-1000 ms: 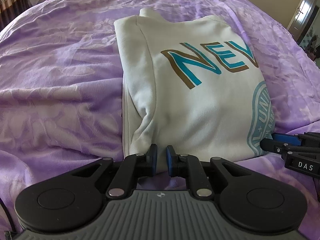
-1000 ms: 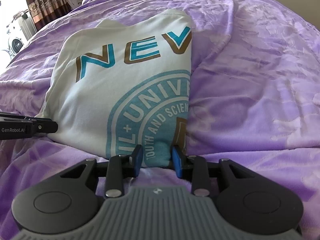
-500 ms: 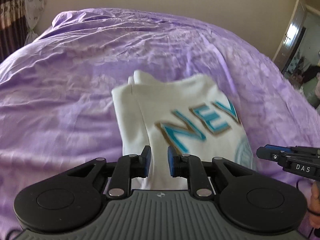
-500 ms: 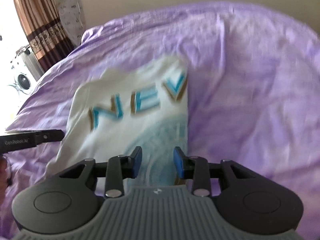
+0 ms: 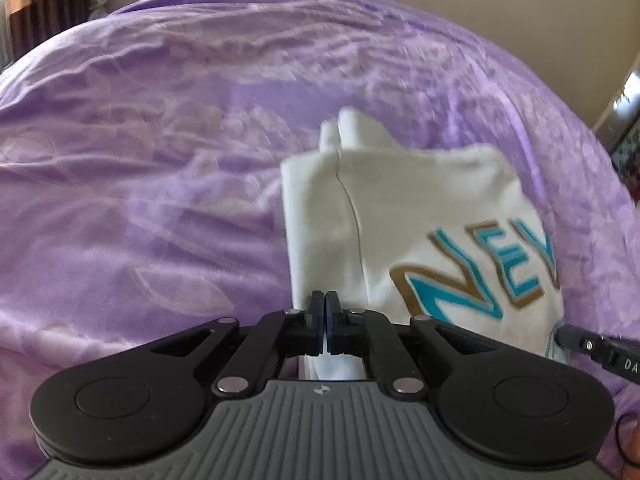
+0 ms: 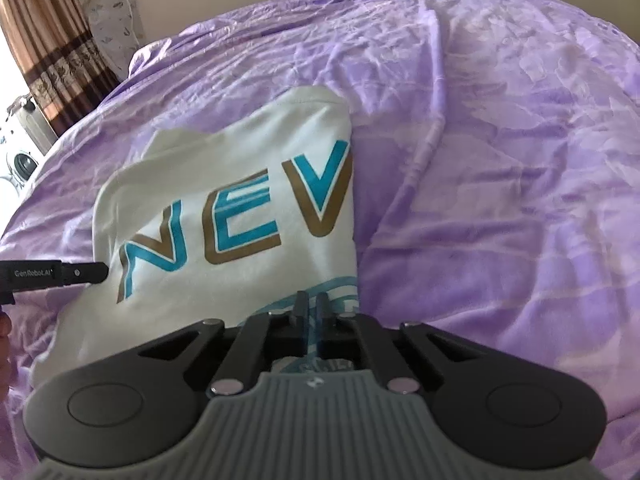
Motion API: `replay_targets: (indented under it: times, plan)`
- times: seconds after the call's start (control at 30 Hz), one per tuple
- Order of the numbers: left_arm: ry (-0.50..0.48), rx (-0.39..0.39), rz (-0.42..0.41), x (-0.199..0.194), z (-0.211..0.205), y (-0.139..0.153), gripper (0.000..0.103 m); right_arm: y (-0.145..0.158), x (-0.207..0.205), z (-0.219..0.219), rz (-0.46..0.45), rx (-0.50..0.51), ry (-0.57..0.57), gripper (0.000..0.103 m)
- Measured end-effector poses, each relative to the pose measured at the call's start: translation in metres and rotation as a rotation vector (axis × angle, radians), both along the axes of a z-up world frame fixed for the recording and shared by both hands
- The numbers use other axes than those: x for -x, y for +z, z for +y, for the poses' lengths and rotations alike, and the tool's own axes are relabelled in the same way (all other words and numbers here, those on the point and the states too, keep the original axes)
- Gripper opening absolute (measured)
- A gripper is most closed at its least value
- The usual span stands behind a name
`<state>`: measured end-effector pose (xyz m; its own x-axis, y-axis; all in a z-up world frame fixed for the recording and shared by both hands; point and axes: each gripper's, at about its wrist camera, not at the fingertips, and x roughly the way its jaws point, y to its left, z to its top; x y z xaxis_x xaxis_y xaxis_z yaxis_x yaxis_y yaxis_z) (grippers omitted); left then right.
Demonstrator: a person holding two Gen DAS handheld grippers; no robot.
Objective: Fold small clothes
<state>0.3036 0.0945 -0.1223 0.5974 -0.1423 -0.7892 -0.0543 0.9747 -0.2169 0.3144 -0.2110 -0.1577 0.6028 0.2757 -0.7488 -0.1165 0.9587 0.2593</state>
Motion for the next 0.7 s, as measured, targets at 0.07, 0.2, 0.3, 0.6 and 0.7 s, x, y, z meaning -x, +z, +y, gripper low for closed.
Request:
replay_targets:
  times: [0.07, 0.2, 0.3, 0.6, 0.7]
  plan:
    - [0.021, 0.014, -0.045, -0.002, 0.004, 0.015, 0.009, 0.009, -0.001, -0.005, -0.019, -0.011, -0.014, 0.001]
    - [-0.022, 0.035, -0.103, -0.025, -0.001, 0.032, 0.009, 0.027, -0.02, -0.01, -0.07, -0.028, -0.021, 0.005]
    - [-0.024, 0.081, -0.105, -0.048, -0.001, 0.025, 0.009, 0.036, -0.044, -0.008, -0.107, -0.041, -0.014, 0.005]
    - [0.03, 0.122, -0.031, -0.096, 0.005, -0.019, 0.006, 0.011, -0.097, 0.0, -0.07, -0.03, -0.019, 0.0]
    - [0.016, 0.076, -0.02, -0.099, 0.0, -0.028, 0.006, -0.001, -0.102, -0.001, -0.05, -0.025, -0.024, 0.0]
